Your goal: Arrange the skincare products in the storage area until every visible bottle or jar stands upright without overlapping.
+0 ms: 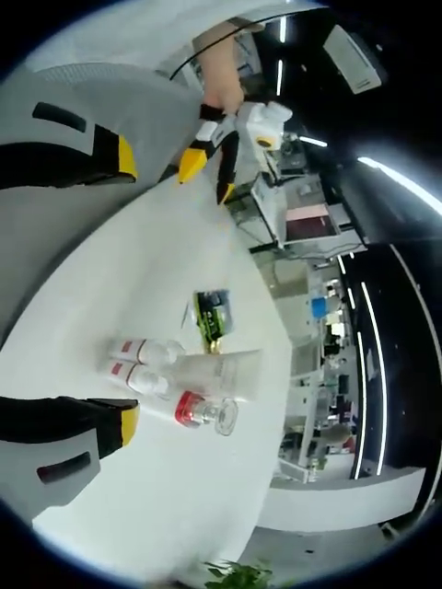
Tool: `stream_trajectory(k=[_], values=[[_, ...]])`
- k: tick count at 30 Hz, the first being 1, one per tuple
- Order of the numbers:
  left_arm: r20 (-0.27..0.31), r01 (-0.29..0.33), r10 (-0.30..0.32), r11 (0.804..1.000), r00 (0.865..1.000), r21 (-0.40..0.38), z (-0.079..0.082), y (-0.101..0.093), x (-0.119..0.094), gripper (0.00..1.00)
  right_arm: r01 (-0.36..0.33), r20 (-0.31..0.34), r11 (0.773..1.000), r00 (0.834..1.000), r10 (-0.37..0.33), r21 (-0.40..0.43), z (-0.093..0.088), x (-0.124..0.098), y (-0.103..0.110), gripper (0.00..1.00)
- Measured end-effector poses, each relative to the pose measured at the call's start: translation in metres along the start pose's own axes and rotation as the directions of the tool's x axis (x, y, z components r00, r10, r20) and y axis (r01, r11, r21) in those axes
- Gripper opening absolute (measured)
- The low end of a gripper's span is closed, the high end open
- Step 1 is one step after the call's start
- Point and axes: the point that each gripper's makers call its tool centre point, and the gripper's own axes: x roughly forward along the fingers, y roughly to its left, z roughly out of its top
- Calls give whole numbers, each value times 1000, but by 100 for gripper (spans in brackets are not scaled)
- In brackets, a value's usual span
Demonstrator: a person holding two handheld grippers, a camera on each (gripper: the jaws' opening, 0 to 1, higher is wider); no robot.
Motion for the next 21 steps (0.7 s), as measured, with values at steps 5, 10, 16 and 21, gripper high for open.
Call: stream_trajectory(k=[5,10,16,21], values=[[6,-17,17,999,1000,-34,5,-1,-10,92,-2,1,1000,1000,2,10,-1,-1,6,96],[12,-27,27,999,1000,-28,6,0,-15,98,-3,6,1000,1000,3,4,4,-4,11,96],[-6,-5,5,1000,1000,-31,8,-7,-20,99,-6,25,1000,1000,6,8,9,-4,14,97],[-3,-8,8,999,1000,-33,6,-7,-22,99,-8,17,1000,1000,8,-1,6,-2,15,97]])
